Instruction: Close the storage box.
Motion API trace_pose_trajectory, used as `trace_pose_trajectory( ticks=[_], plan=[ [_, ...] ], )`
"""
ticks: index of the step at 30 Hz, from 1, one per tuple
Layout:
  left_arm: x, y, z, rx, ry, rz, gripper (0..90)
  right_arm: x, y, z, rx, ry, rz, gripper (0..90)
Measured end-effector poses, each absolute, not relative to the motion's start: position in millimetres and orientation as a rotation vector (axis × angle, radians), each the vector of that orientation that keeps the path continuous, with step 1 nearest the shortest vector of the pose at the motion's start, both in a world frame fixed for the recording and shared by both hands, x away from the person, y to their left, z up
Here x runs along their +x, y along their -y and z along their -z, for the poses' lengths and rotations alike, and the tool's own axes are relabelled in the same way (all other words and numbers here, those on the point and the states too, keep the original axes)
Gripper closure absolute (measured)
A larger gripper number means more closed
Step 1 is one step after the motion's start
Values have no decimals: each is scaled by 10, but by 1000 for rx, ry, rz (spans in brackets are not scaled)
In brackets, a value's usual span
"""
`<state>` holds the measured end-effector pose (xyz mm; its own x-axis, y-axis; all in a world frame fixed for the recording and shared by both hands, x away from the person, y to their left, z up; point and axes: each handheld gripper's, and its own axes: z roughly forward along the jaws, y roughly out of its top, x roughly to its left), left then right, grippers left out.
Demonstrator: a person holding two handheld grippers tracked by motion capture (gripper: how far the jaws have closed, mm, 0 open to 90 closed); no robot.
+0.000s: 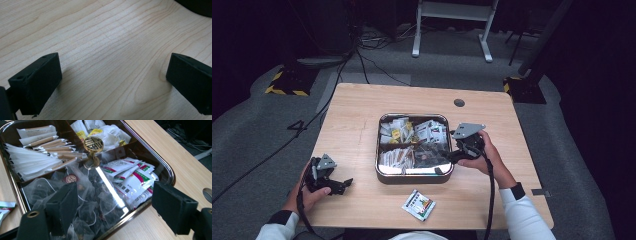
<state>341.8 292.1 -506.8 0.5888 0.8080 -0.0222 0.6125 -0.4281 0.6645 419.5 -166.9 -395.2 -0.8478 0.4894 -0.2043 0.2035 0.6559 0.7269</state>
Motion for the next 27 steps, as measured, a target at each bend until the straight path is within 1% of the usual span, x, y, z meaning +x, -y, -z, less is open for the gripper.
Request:
trace_pose_trajectory(
  ticks=[27],
  plan=[
    [3418,-2921,5067,2184,-1122,-399,4,4042,2092,4087,595,-2466,-960,201]
  ],
)
